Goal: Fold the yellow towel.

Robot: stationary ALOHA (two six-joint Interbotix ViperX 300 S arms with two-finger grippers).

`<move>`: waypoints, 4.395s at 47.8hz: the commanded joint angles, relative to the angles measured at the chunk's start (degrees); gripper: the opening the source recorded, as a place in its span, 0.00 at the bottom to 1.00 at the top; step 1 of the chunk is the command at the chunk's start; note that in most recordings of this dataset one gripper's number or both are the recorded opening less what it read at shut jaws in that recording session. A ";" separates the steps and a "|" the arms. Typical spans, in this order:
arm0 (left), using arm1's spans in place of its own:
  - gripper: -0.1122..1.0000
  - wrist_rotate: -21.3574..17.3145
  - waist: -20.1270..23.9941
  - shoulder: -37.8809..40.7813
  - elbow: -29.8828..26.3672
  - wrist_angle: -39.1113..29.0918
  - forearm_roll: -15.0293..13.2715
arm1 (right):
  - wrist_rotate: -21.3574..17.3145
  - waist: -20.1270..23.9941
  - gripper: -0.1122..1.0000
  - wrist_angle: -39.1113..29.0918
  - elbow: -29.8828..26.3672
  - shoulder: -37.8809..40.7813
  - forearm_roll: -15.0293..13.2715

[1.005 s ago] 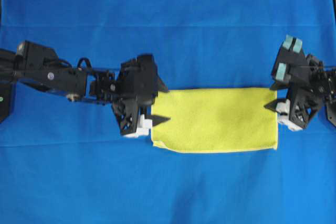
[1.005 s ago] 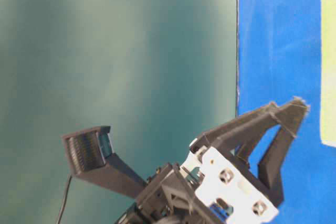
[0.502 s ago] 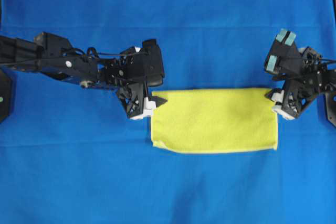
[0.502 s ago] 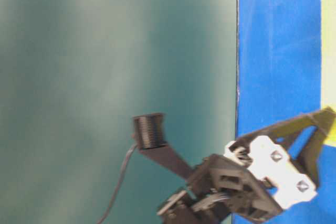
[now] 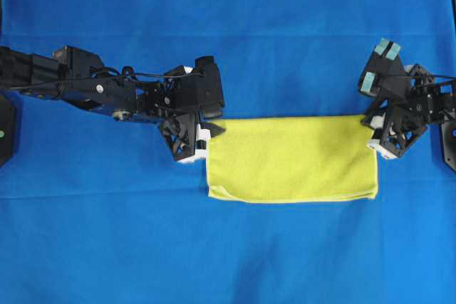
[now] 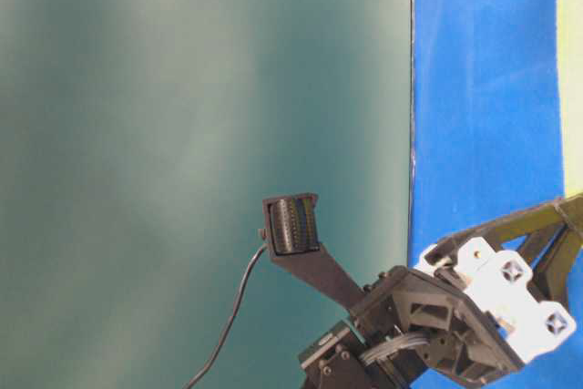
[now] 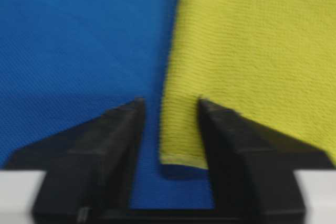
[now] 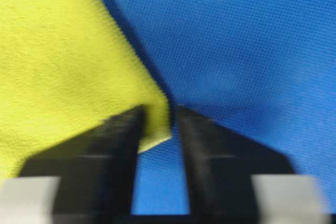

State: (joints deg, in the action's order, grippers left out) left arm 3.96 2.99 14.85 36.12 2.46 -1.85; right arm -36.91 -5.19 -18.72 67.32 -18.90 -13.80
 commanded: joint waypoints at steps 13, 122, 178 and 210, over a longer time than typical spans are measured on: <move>0.14 -0.09 -1.58 -0.97 -0.44 -1.41 0.09 | 0.00 -0.09 0.13 0.88 0.26 -0.88 0.18; 0.14 -5.01 -12.39 -5.10 -17.40 8.53 0.35 | -7.38 -21.53 0.13 1.32 -30.67 2.55 -25.75; 0.14 -4.57 -11.25 10.90 -29.62 15.12 0.09 | -7.21 -23.12 0.13 3.52 -24.70 4.04 -25.66; 0.14 2.90 -11.78 -0.18 -4.75 21.88 0.00 | -6.94 -20.57 0.13 12.66 -35.33 19.16 -25.75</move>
State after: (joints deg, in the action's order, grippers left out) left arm 6.68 -6.50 16.96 31.38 23.73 -2.11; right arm -44.03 -25.40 -7.03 33.66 0.97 -39.20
